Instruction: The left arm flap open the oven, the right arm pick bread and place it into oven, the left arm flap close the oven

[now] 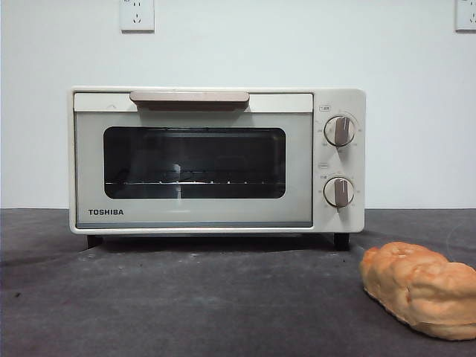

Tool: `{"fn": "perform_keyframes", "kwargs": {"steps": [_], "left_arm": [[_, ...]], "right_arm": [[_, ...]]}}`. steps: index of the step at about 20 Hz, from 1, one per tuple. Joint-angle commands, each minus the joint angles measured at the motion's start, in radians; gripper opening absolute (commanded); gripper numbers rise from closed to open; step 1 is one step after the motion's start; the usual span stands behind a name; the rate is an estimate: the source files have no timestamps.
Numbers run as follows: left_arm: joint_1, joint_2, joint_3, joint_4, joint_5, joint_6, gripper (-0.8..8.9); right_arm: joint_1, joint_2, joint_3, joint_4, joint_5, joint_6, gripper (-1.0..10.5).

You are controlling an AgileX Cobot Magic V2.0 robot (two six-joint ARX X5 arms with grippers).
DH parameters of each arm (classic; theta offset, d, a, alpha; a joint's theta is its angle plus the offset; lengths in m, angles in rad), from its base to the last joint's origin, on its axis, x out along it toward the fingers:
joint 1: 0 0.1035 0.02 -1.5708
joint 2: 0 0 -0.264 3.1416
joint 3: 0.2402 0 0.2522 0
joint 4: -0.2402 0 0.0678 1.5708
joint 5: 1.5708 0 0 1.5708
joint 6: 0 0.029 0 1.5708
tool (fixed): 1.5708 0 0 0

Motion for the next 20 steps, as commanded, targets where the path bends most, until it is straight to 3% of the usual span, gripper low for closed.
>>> {"fn": "perform_keyframes", "kwargs": {"steps": [1, 4, 8, 17, 20], "left_arm": [[-0.007, -0.002, 0.019, -0.001, 0.004, 0.032, 0.18], [-0.007, -0.006, 0.019, -0.001, 0.004, 0.032, 0.18], [-0.007, -0.008, 0.019, 0.000, 0.004, 0.031, 0.18], [-0.007, -0.008, 0.019, 0.000, 0.004, 0.031, 0.19], [-0.007, -0.008, 0.019, 0.001, 0.004, 0.031, 0.19]], "right_arm": [[0.009, 0.010, 0.018, -0.008, -0.003, -0.024, 0.1], [0.012, 0.010, 0.018, -0.010, -0.003, -0.021, 0.9], [0.012, 0.010, 0.018, -0.010, -0.003, 0.004, 4.1], [0.110, 0.046, -0.015, -0.014, -0.021, 0.078, 4.1], [0.172, 0.073, -0.089, 0.063, -0.024, 0.142, 4.1]]}}
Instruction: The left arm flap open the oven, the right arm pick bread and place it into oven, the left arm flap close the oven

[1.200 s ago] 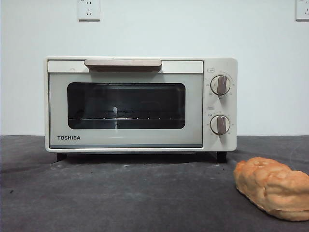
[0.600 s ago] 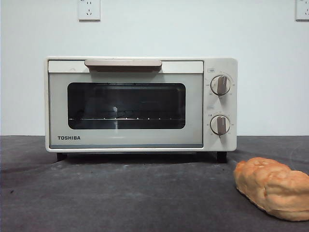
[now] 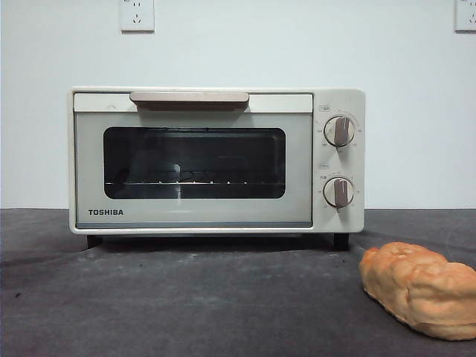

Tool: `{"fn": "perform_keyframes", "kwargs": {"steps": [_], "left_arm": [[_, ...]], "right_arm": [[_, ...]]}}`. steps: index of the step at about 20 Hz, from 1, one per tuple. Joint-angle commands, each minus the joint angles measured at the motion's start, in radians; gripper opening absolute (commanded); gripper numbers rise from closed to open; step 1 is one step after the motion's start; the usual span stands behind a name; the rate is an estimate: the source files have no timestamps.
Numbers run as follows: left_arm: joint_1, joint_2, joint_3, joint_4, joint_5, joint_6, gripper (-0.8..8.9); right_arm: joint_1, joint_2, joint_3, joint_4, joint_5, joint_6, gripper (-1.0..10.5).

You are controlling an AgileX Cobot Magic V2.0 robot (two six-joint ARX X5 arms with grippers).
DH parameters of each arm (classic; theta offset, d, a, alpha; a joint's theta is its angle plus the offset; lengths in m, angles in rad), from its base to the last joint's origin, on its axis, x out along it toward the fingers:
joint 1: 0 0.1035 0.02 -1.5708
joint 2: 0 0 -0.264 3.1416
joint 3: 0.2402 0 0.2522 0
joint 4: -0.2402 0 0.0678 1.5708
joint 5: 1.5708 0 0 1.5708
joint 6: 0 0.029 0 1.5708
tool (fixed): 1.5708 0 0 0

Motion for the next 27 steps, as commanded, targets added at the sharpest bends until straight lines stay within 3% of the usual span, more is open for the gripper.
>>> {"fn": "perform_keyframes", "kwargs": {"steps": [1, 4, 9, 13, 23, 27], "left_arm": [[-0.002, 0.005, 0.019, 0.008, 0.004, 0.009, 0.19], [-0.002, 0.005, 0.019, 0.008, 0.004, 0.009, 0.19], [-0.002, 0.005, 0.019, 0.007, 0.004, 0.009, 0.19], [-0.002, 0.005, 0.019, 0.002, 0.004, 0.009, 0.19], [-0.002, 0.005, 0.019, 0.000, 0.004, 0.009, 0.19], [-0.002, 0.005, 0.019, 0.000, 0.004, 0.009, 0.19]], "right_arm": [[0.057, 0.026, -0.051, 0.084, -0.004, 0.087, 4.1], [0.166, 0.071, -0.132, 0.210, 0.031, 0.172, 4.1], [0.340, 0.208, -0.179, 0.352, 0.270, 0.244, 4.1], [0.422, 0.336, -0.179, 0.443, 0.402, 0.275, 4.1], [0.436, 0.586, -0.179, 0.576, 0.425, 0.290, 4.0], [0.436, 0.613, -0.179, 0.579, 0.425, 0.290, 2.5]]}}
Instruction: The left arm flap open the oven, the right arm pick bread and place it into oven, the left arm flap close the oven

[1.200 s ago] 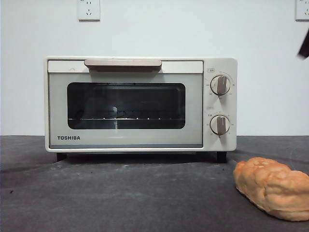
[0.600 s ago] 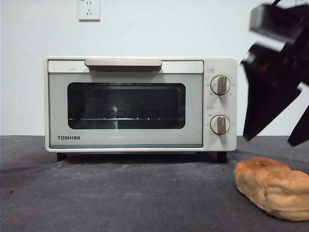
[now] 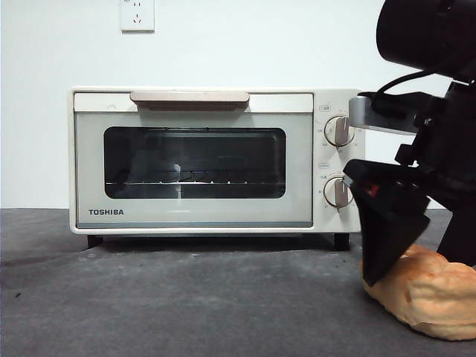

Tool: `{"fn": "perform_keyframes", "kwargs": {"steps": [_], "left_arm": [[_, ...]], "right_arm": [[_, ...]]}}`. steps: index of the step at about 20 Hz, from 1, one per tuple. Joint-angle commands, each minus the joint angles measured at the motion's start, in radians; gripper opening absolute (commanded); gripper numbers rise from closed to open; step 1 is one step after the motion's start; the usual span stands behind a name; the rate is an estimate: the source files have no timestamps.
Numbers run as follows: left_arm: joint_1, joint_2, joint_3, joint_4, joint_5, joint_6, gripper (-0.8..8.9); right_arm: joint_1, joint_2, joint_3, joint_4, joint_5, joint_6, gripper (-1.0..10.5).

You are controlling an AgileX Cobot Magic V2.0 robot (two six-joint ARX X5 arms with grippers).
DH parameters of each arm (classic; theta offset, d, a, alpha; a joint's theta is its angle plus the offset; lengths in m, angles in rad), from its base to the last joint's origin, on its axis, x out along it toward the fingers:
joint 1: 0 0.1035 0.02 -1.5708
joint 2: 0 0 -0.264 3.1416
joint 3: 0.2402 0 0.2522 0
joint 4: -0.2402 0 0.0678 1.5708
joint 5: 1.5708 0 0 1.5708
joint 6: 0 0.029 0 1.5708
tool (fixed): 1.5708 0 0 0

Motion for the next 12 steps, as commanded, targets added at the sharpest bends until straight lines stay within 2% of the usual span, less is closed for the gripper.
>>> {"fn": "perform_keyframes", "kwargs": {"steps": [1, 7, 12], "left_arm": [[-0.002, 0.005, 0.019, 0.005, 0.004, 0.009, 0.19], [-0.006, 0.006, 0.019, 0.021, 0.004, 0.004, 0.18], [-0.039, 0.019, 0.019, 0.102, 0.005, -0.042, 0.18]], "right_arm": [[0.009, 0.013, 0.005, 0.008, 0.004, 0.012, 2.1], [0.009, -0.013, 0.006, 0.007, 0.003, 0.014, 1.9], [0.009, -0.154, 0.006, -0.003, -0.005, 0.014, 1.9]]}}
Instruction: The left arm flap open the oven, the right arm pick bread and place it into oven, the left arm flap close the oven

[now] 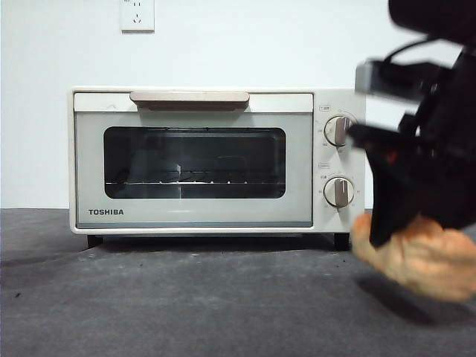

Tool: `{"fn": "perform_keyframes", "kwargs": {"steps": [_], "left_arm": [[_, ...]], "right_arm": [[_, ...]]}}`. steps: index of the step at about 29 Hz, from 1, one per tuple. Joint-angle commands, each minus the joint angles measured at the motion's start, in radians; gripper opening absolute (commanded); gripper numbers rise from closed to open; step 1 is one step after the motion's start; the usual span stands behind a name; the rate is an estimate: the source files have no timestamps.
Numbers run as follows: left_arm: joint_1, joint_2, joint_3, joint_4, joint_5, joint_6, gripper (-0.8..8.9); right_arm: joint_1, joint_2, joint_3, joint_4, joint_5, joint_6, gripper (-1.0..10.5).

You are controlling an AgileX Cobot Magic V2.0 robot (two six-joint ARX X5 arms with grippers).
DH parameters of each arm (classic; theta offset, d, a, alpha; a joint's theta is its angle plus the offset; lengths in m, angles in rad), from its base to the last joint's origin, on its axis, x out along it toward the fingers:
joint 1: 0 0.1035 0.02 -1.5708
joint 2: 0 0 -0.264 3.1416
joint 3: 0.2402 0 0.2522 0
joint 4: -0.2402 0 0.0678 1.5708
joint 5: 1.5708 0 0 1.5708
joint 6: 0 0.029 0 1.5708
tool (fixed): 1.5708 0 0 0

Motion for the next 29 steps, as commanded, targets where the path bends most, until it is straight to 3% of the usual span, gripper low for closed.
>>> {"fn": "perform_keyframes", "kwargs": {"steps": [1, 7, 13, 29], "left_arm": [[-0.023, 0.023, 0.019, 0.064, 0.005, -0.048, 0.18], [-0.149, 0.160, 0.029, 0.298, 0.005, -0.148, 0.18], [-0.243, 0.340, 0.101, 0.420, -0.037, -0.150, 0.18], [-0.365, 0.725, 0.336, 0.484, -0.176, -0.040, 0.18]], "right_arm": [[0.009, -0.061, 0.007, -0.010, -0.005, 0.015, 1.9], [0.009, -0.260, 0.076, -0.131, -0.010, 0.013, 1.9], [0.009, -0.342, 0.139, -0.186, -0.010, 0.012, 1.9], [0.009, -0.432, 0.164, -0.207, -0.010, 0.010, 1.9]]}}
